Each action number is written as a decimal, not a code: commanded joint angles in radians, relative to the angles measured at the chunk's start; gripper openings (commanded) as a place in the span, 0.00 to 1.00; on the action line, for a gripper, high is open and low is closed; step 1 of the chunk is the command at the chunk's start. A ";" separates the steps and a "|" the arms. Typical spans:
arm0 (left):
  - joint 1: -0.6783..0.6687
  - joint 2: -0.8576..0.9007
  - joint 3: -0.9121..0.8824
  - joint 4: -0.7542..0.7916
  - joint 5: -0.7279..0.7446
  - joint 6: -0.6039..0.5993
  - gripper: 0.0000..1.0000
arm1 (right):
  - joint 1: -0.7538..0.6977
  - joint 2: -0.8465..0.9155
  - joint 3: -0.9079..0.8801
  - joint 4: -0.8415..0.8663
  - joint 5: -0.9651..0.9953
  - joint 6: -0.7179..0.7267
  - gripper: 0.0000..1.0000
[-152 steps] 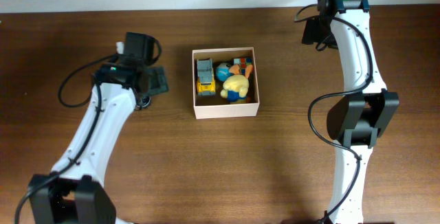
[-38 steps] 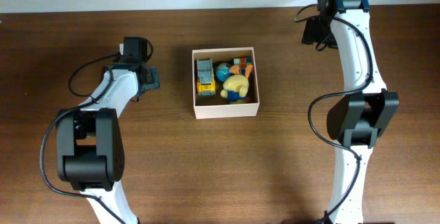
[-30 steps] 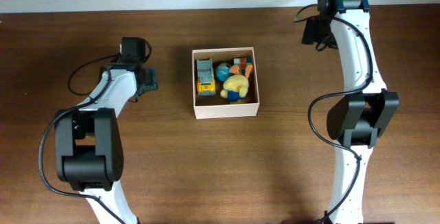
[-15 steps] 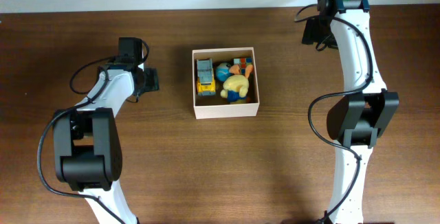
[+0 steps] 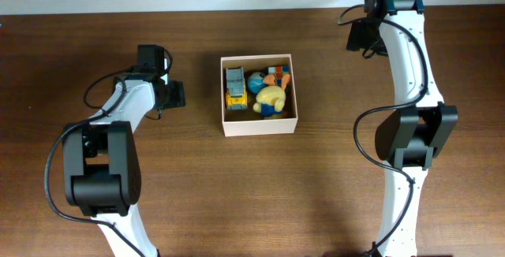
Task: Pack container
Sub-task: 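Lift the black puck with the left gripper, then carry the puck right over the pink box, then lower the puck into the box and open the left gripper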
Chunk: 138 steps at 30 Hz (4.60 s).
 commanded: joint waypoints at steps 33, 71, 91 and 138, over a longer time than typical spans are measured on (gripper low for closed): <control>0.005 -0.019 0.101 -0.062 0.006 0.016 0.23 | -0.007 0.005 -0.003 0.000 0.016 0.016 0.99; -0.403 -0.291 0.305 -0.501 0.164 0.428 0.09 | -0.007 0.005 -0.003 0.000 0.016 0.016 0.99; -0.403 -0.078 0.305 -0.460 0.176 0.489 0.04 | -0.007 0.005 -0.003 0.000 0.016 0.016 0.99; -0.403 0.005 0.305 -0.477 0.242 0.495 0.82 | -0.007 0.005 -0.003 0.000 0.016 0.016 0.99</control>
